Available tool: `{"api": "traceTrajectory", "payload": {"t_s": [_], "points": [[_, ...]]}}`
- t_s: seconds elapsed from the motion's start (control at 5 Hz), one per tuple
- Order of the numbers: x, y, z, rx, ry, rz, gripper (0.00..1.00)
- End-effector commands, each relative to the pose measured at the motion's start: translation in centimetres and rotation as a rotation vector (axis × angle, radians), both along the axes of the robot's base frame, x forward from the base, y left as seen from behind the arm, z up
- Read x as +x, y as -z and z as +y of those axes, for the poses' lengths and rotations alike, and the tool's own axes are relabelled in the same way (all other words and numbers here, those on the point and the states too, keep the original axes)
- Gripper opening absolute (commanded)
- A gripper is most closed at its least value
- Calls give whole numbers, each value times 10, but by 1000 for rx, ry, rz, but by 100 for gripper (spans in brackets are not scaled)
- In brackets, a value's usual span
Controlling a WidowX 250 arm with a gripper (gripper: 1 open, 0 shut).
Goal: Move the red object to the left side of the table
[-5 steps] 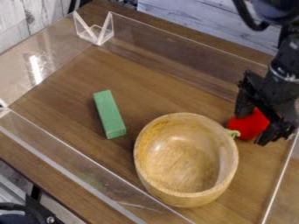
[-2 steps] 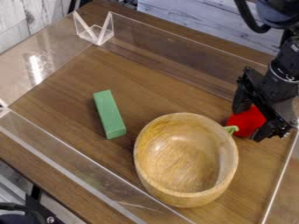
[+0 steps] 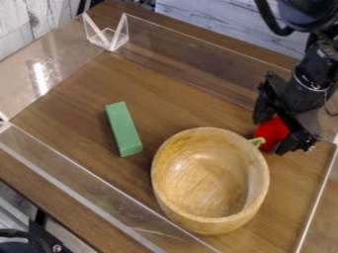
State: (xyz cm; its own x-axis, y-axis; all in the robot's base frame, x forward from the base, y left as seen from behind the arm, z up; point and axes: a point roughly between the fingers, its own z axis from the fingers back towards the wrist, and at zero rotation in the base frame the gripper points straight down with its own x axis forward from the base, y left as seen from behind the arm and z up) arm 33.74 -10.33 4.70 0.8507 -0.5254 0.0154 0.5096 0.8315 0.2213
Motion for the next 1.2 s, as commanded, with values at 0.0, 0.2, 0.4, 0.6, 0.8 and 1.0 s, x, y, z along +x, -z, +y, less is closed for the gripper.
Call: {"api": "traceTrajectory", "payload": {"t_s": [0.0, 0.2, 0.4, 0.6, 0.8, 1.0], "points": [[12, -15, -20, -16, -6, -71, 100], [17, -13, -33, -17, -71, -83, 100], [20, -10, -38, -15, -138, -92, 0], [15, -6, -27, -16, -150, -113, 100], [7, -9, -18, -13, -166, -132, 0], [2, -14, -14, -7, -182, -152, 100]]}}
